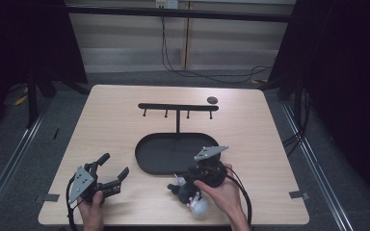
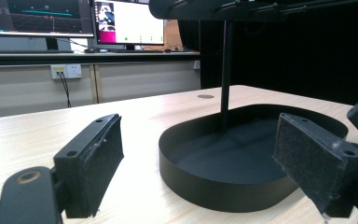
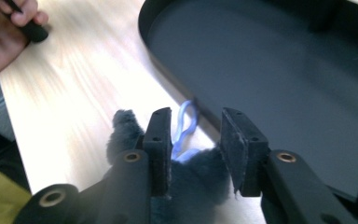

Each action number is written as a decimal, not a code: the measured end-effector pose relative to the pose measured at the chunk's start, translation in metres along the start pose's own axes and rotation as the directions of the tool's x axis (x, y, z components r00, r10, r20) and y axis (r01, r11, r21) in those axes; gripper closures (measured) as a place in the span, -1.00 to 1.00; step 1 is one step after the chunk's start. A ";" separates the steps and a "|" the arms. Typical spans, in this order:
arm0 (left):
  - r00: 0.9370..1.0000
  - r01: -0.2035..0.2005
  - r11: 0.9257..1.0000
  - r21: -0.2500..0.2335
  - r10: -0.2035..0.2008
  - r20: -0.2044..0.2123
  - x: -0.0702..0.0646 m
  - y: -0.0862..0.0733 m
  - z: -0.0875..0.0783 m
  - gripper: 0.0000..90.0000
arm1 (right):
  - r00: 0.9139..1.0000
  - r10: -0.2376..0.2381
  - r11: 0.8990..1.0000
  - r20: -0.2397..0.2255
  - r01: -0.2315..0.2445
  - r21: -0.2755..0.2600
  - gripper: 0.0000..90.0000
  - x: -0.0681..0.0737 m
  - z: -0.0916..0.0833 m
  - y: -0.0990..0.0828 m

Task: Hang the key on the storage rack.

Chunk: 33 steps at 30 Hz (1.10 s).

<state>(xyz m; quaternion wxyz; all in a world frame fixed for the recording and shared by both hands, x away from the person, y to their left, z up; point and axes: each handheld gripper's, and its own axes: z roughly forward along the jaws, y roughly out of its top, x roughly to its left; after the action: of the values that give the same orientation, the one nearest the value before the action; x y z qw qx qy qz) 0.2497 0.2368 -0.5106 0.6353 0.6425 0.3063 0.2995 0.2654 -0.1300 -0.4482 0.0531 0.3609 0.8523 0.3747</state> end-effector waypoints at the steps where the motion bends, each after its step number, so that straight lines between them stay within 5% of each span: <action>1: 1.000 0.001 1.000 0.000 -0.001 0.000 0.000 0.000 0.000 -0.66 | 1.000 -0.002 0.999 -0.014 0.002 0.047 0.48 0.001 0.005 0.004; 10: 1.000 0.000 1.000 0.002 0.000 0.001 0.000 0.000 0.000 -0.66 | 0.999 -0.007 0.987 -0.032 0.012 0.160 0.56 0.004 0.023 0.010; 19: 1.000 -0.002 1.000 0.001 0.002 0.002 0.000 0.000 0.000 -0.66 | 0.999 -0.015 0.954 -0.042 0.027 0.298 0.63 0.006 0.043 0.021; 22: 1.000 -0.002 1.000 0.001 0.002 0.003 0.000 0.000 0.000 -0.66 | 0.999 -0.027 0.935 -0.045 0.041 0.352 0.70 0.004 0.049 0.025; 33: 1.000 0.002 1.000 -0.002 -0.002 0.007 0.000 0.000 0.000 -0.66 | 0.996 -0.046 0.908 -0.074 0.073 0.412 0.86 0.003 0.059 0.029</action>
<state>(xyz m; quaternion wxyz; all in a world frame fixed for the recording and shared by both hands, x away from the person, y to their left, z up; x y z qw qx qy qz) 0.2497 0.2368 -0.5105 0.6375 0.6424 0.3045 0.2970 0.3013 -0.0795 -0.4700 -0.0398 0.3259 0.9243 0.1948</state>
